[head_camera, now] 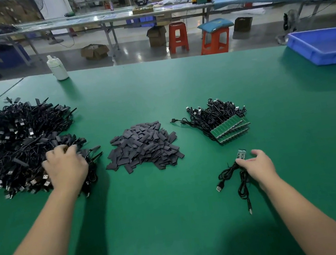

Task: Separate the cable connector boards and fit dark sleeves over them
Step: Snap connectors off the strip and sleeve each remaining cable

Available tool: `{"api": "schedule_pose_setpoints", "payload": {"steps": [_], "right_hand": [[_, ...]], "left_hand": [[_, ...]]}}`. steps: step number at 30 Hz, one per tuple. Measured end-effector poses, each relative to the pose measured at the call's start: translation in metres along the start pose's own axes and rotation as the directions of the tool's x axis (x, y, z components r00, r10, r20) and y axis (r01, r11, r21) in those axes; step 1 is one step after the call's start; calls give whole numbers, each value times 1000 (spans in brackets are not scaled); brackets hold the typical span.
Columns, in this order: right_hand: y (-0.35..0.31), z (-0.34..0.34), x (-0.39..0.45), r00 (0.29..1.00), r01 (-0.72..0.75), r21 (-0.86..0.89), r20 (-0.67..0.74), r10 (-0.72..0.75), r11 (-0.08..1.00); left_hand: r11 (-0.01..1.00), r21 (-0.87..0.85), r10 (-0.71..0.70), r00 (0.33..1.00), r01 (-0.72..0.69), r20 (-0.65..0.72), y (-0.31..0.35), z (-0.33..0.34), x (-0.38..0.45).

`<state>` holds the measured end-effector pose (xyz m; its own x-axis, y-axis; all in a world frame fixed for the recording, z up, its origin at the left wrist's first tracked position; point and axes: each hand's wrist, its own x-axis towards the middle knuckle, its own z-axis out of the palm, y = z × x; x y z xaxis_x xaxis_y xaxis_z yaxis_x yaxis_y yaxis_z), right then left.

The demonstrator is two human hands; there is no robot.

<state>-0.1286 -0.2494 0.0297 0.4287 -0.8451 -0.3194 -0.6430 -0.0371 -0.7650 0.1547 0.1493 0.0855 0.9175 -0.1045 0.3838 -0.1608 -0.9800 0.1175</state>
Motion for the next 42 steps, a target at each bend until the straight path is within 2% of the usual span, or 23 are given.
{"api": "schedule_pose_setpoints", "payload": {"steps": [3, 6, 8, 9, 12, 14, 18, 20, 22, 24, 27, 31, 37, 42], "right_hand": [[-5, 10, 6, 999, -51, 37, -17, 51, 998], [-10, 14, 10, 993, -90, -93, -84, 82, 992], [-14, 16, 13, 989, -109, -180, -117, 89, 978], [-16, 17, 14, 990, -110, -218, -111, 88, 970], [-23, 21, 15, 991, -115, -256, -91, 94, 960], [-25, 25, 13, 997, -63, -186, -58, 54, 980], [-34, 33, -9, 969, 239, -39, 72, -235, 970], [-42, 37, -26, 916, 377, -23, 154, -370, 926], [-48, 40, -39, 867, 448, 30, 231, -443, 893], [-52, 39, -48, 849, 473, 40, 247, -467, 880], [-55, 37, -53, 850, 500, -39, 215, -482, 865], [-55, 37, -55, 865, 498, -104, 127, -485, 861], [-52, 36, -56, 849, 522, -105, 153, -505, 846], [-53, 35, -57, 846, 532, -153, 131, -516, 833]], "left_hand": [[978, -100, 181, 983, -183, -26, 41, 6, -20], [918, -257, 320, 947, -302, 30, 90, 15, -52], [863, -397, 383, 917, -312, 111, 123, 20, -80], [832, -453, 430, 888, -320, 164, 138, 22, -96], [735, -540, 615, 739, -411, 276, 177, 28, -140], [703, -610, 646, 687, -364, 334, 194, 30, -158], [654, -757, 474, 773, 11, 421, 218, 21, -161], [620, -779, 434, 784, 97, 443, 226, 14, -156], [634, -770, 427, 795, 75, 430, 232, 7, -151], [651, -759, 419, 818, 31, 393, 235, 3, -149], [649, -761, 414, 826, 27, 382, 237, -3, -149], [679, -734, 426, 802, 22, 419, 237, -4, -152], [689, -725, 424, 802, 15, 419, 238, -7, -157], [686, -726, 375, 836, 40, 400, 240, -7, -161]]}}
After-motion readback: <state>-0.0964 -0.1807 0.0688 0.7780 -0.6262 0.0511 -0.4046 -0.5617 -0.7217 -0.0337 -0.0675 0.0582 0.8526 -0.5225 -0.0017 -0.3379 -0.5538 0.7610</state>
